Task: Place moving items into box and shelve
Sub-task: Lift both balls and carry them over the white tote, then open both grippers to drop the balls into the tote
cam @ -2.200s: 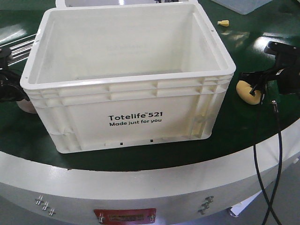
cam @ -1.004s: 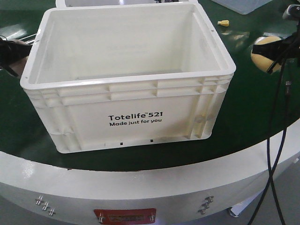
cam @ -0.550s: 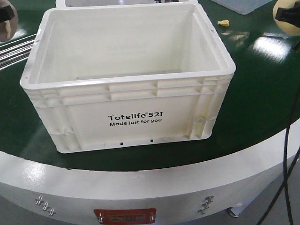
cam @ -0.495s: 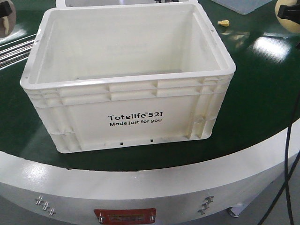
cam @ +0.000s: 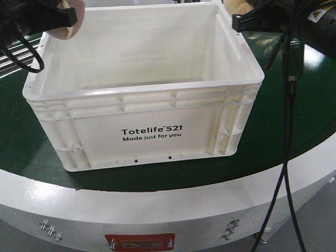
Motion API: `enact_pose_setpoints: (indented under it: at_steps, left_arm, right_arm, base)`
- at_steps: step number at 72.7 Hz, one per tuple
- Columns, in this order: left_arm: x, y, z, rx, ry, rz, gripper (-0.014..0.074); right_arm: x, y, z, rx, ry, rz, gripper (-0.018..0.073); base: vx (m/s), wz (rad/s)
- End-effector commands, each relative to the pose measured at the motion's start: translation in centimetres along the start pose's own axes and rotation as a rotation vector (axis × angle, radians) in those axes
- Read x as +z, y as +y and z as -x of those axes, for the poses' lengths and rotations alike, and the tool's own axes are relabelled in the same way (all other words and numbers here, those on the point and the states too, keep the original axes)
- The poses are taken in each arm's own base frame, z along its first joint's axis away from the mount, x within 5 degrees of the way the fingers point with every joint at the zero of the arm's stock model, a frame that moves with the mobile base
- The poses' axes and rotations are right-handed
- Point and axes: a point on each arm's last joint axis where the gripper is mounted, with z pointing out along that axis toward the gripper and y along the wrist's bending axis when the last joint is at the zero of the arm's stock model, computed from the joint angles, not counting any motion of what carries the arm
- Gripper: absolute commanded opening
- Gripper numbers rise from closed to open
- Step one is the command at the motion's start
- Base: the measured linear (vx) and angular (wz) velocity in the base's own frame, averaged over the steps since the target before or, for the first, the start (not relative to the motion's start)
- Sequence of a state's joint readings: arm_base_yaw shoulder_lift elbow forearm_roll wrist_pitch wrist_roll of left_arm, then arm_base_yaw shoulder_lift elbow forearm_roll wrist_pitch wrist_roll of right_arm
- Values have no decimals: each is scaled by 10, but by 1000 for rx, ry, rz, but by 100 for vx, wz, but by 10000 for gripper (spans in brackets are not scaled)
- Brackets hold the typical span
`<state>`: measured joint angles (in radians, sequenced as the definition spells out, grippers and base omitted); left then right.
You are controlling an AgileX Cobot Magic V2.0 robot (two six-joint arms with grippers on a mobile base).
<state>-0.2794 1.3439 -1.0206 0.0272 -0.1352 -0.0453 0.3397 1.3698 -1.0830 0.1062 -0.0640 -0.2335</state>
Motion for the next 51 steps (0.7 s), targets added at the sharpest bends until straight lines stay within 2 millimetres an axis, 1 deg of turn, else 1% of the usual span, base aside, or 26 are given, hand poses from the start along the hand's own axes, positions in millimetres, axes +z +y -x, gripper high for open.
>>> enact_pose_setpoints:
  at_steps: [1,8,14,19,25,32,36,44,45,51]
  left_arm:
    - [-11,-15,28,4,-163,-53,-3]
    - [-11,-24,28,4,-164,-83,-3]
    - [-10,-26,27,7,-160,-88,-3]
    - [-7,-26,24,7,-151,-88,8]
    - [-3,-26,22,8,-150,-88,49]
    - [2,-27,18,8,-162,-90,150]
    - [5,-27,16,8,-160,-90,234]
    - [6,-27,15,8,-148,-89,414]
    - [6,-27,15,8,-148,-89,435]
    - [6,-27,15,8,-148,-89,538]
  right_arm:
    - [-11,9,30,-14,-171,10,-8]
    - [-7,21,28,-9,-165,48,-8]
    - [-4,32,27,-10,-178,78,-6]
    - [-3,39,27,-11,-191,94,-1]
    - [-2,40,27,-10,-200,94,27]
    - [-1,39,27,3,-200,93,117]
    - [-1,39,27,9,-200,94,190]
    - [-1,39,27,14,-201,94,386]
    - [-1,39,27,14,-201,94,424]
    - [-1,39,27,15,-201,93,564]
  base:
    - [0,0]
    - [0,0]
    - [0,0]
    - [0,0]
    - [0,0]
    - [0,0]
    - [0,0]
    - [0,0]
    - [0,0]
    - [0,0]
